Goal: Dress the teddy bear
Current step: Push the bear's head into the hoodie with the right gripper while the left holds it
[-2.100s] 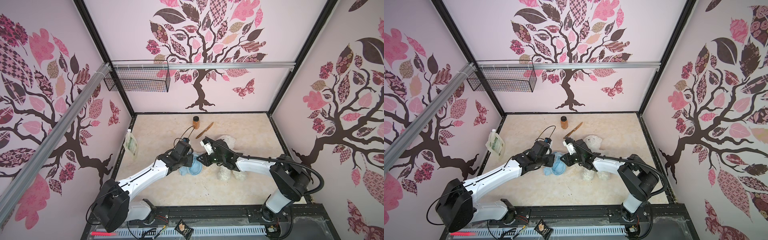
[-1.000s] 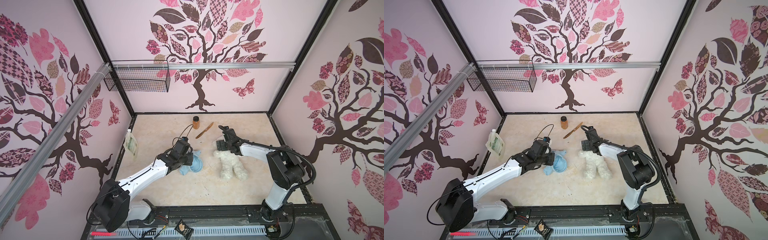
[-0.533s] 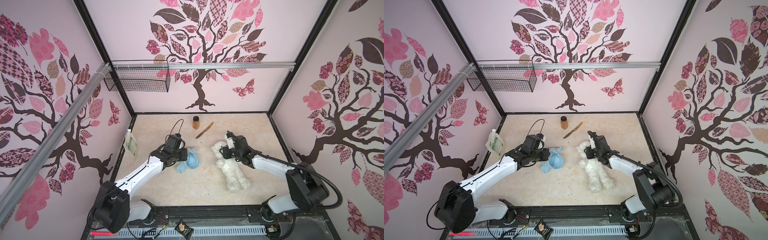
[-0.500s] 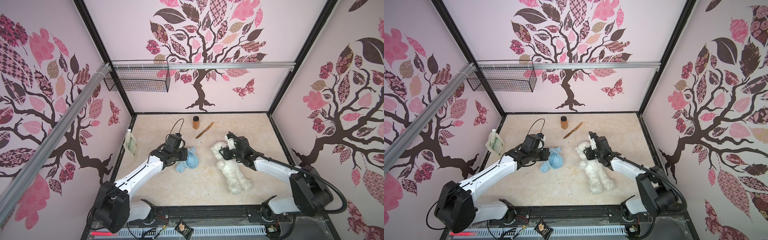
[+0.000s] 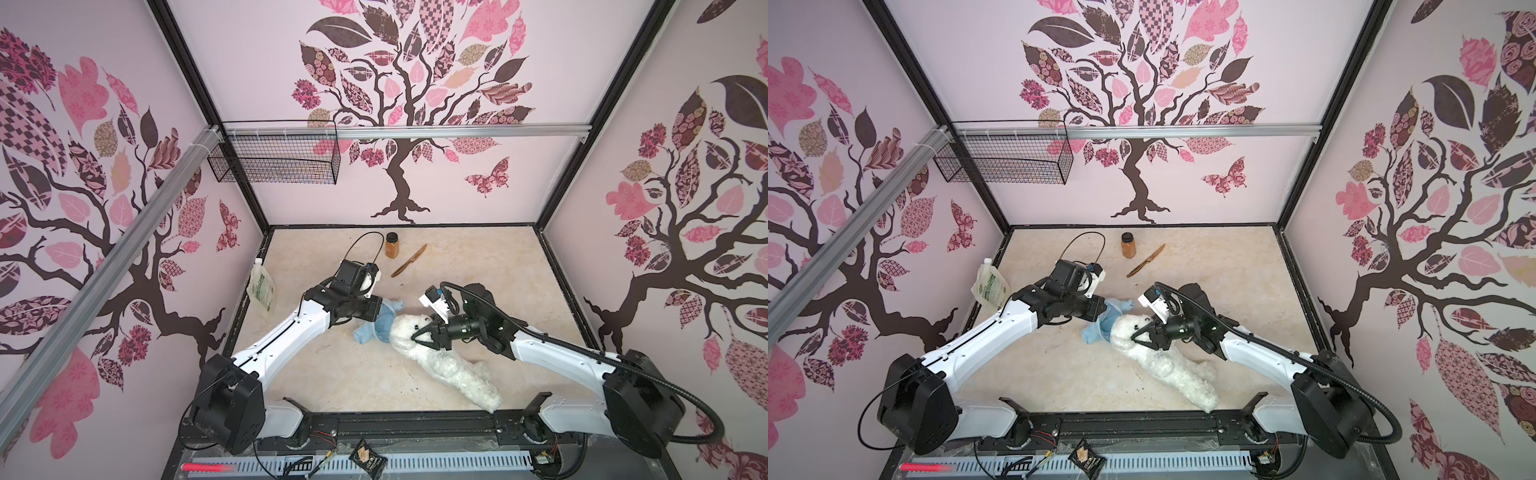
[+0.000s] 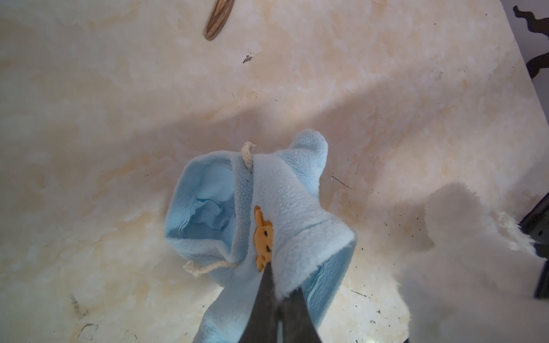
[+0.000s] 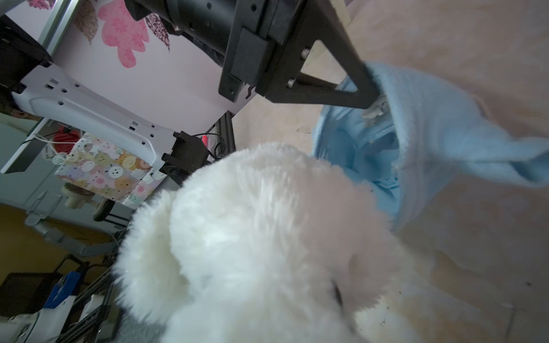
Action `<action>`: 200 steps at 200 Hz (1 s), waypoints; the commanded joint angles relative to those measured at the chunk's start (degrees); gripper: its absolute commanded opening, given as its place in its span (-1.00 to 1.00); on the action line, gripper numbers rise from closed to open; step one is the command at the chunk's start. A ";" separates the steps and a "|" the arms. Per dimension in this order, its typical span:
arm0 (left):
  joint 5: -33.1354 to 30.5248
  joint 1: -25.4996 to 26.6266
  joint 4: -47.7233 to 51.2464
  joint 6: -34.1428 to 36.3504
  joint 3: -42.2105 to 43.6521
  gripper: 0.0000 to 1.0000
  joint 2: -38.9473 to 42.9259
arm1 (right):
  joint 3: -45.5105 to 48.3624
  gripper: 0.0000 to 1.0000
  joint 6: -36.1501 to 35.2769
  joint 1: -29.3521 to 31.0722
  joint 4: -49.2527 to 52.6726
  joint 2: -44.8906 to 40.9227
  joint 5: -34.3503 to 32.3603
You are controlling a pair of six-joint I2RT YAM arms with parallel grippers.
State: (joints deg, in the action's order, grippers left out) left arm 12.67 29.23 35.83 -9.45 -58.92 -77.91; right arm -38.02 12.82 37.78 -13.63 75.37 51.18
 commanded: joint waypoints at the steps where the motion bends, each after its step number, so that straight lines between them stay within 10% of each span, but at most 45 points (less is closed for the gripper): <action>1: 3.94 -0.01 -0.77 3.01 0.00 -1.00 2.36 | -4.04 -0.25 -1.13 0.45 -2.28 4.69 6.66; 200: 16.25 4.40 -0.39 3.30 -1.73 -1.00 2.74 | 3.10 -0.58 3.69 1.24 -19.16 9.67 -26.17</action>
State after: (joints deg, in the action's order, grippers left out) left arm 24.32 32.23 36.80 -5.45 -58.89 -75.83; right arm -35.18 16.12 38.35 -29.17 84.05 31.55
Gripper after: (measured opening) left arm 0.047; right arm 0.276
